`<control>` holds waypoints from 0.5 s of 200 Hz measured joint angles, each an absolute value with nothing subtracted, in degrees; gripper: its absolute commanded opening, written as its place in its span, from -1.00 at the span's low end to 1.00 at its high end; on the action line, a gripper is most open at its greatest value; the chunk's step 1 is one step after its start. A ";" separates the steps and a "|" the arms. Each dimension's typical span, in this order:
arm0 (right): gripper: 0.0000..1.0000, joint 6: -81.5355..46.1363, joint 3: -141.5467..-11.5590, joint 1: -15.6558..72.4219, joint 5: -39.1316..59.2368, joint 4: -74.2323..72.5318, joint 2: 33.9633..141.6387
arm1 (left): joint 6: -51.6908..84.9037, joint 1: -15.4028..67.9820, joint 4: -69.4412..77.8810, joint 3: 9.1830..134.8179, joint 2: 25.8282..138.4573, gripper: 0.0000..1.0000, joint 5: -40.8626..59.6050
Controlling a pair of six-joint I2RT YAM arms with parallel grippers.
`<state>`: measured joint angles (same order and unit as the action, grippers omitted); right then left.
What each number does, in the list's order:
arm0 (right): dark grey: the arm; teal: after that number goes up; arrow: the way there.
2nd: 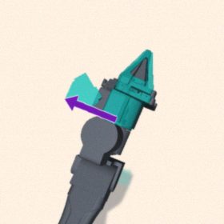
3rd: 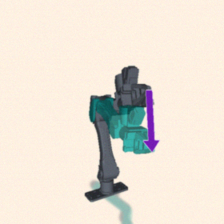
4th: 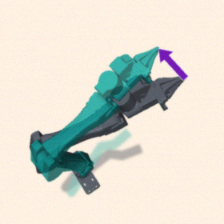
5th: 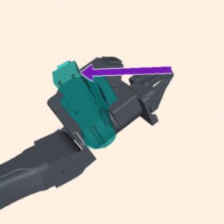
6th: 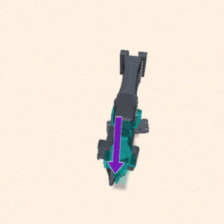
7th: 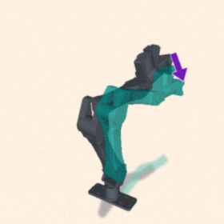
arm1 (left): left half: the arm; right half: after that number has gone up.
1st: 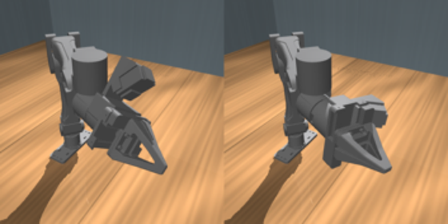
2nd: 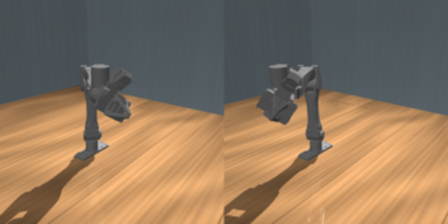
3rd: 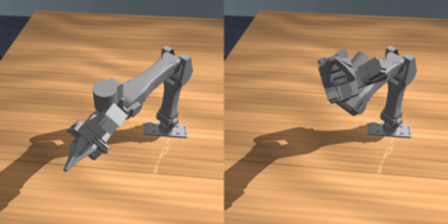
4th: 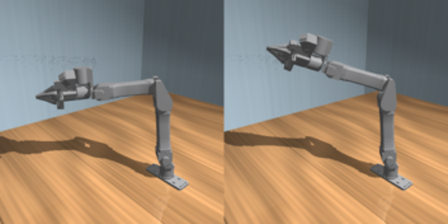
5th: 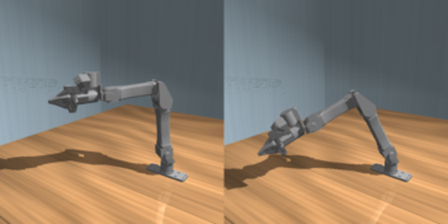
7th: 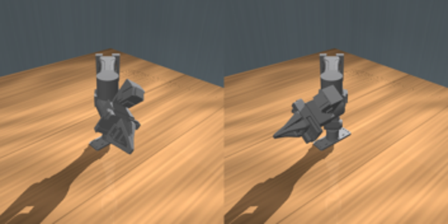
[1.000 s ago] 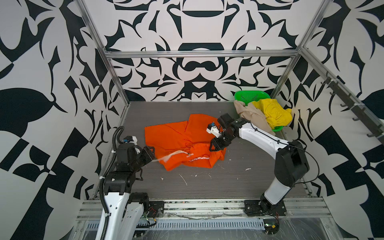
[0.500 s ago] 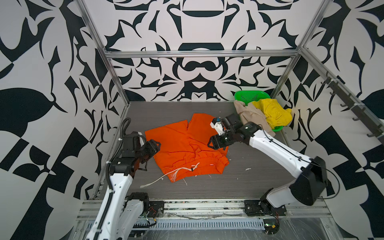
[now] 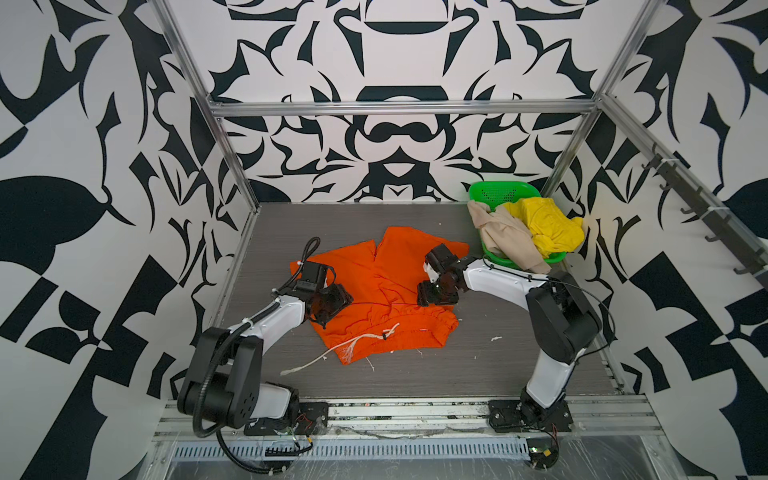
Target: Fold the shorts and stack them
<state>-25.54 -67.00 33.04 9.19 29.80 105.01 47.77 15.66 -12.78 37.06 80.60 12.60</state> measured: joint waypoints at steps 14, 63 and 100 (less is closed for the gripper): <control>0.40 -25.28 -67.94 33.04 9.23 29.26 106.17 | 48.34 15.66 -11.62 35.94 80.79 0.24 12.60; 0.46 -22.81 -76.03 31.94 11.00 29.39 108.86 | 44.53 18.98 -11.42 36.95 75.18 0.24 12.03; 0.45 -22.26 -76.60 25.30 14.24 29.30 101.45 | 29.08 31.57 -14.15 47.40 74.91 0.19 10.17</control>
<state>-22.26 -76.60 25.30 14.24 29.30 101.45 29.08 31.57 -14.15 47.40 74.91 10.17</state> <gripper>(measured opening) 0.726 0.600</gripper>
